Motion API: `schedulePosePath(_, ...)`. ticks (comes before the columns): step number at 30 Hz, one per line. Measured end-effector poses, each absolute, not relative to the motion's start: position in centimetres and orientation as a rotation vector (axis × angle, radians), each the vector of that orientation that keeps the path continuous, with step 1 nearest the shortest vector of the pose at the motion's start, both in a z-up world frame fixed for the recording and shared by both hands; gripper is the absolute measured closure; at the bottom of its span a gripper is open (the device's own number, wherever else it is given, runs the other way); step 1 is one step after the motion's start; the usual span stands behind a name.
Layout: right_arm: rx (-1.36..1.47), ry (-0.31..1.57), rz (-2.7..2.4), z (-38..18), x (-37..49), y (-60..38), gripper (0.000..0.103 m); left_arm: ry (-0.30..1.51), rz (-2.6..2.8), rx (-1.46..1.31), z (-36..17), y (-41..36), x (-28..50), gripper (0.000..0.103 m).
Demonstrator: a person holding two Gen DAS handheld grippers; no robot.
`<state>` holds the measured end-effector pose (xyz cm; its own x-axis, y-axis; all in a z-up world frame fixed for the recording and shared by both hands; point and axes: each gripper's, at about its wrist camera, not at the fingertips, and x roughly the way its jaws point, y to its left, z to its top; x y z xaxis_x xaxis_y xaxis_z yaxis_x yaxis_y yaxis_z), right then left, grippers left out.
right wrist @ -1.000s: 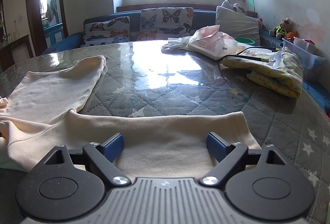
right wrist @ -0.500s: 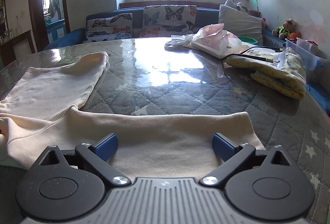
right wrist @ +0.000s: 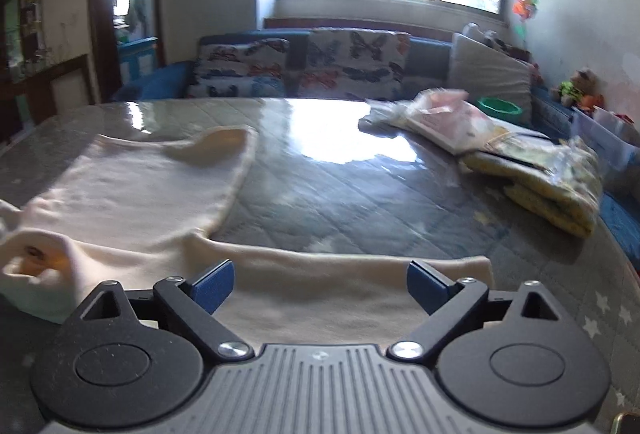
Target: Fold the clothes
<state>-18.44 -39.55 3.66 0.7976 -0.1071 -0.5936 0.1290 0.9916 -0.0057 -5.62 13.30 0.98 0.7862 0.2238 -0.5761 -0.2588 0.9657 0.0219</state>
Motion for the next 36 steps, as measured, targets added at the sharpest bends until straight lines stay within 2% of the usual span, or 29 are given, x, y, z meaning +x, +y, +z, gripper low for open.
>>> schedulePosePath(5, 0.033, 0.600, 0.101, 6.5, -18.7, -35.0, 0.027, 0.548, 0.078, -0.051, 3.9, 10.3, -8.7, 0.085)
schedulePosePath(7, 0.024, 0.597, 0.163, 7.0, -18.6, -33.5, 0.040, 0.521, -0.067, -0.033, 5.2, 8.1, -10.2, 0.085)
schedulePosePath(9, 0.012, 0.598, 0.246, 7.3, -18.3, -31.4, 0.045, 0.508, -0.232, -0.018, 6.1, 5.7, -11.5, 0.085)
schedulePosePath(13, 0.011, 0.654, 0.353, 6.6, -17.0, -28.6, 0.070, 0.529, -0.516, 0.015, 6.4, 0.4, -12.7, 0.085)
schedulePosePath(15, -0.017, 0.691, 0.375, 5.5, -16.3, -27.0, 0.076, 0.549, -0.618, 0.034, 6.1, -2.1, -13.1, 0.085)
schedulePosePath(23, -0.092, 0.769, 0.358, 3.0, -16.4, -25.4, 0.088, 0.668, -0.687, 0.116, 2.9, -6.7, -12.7, 0.085)
schedulePosePath(25, -0.114, 0.761, 0.357, 3.2, -17.3, -25.4, 0.093, 0.690, -0.679, 0.130, 2.5, -6.8, -12.3, 0.079)
schedulePosePath(27, -0.115, 0.757, 0.359, 3.5, -18.1, -25.4, 0.095, 0.704, -0.674, 0.148, 2.2, -7.0, -12.3, 0.072)
schedulePosePath(32, -0.127, 0.764, 0.367, 3.5, -19.3, -25.4, 0.095, 0.747, -0.671, 0.185, 1.0, -7.4, -12.4, 0.072)
schedulePosePath(34, -0.137, 0.766, 0.375, 3.7, -19.8, -25.2, 0.095, 0.756, -0.675, 0.182, 0.7, -7.1, -12.6, 0.088)
schedulePosePath(36, -0.156, 0.753, 0.368, 4.0, -20.1, -25.2, 0.096, 0.738, -0.686, 0.173, 1.0, -6.7, -13.1, 0.094)
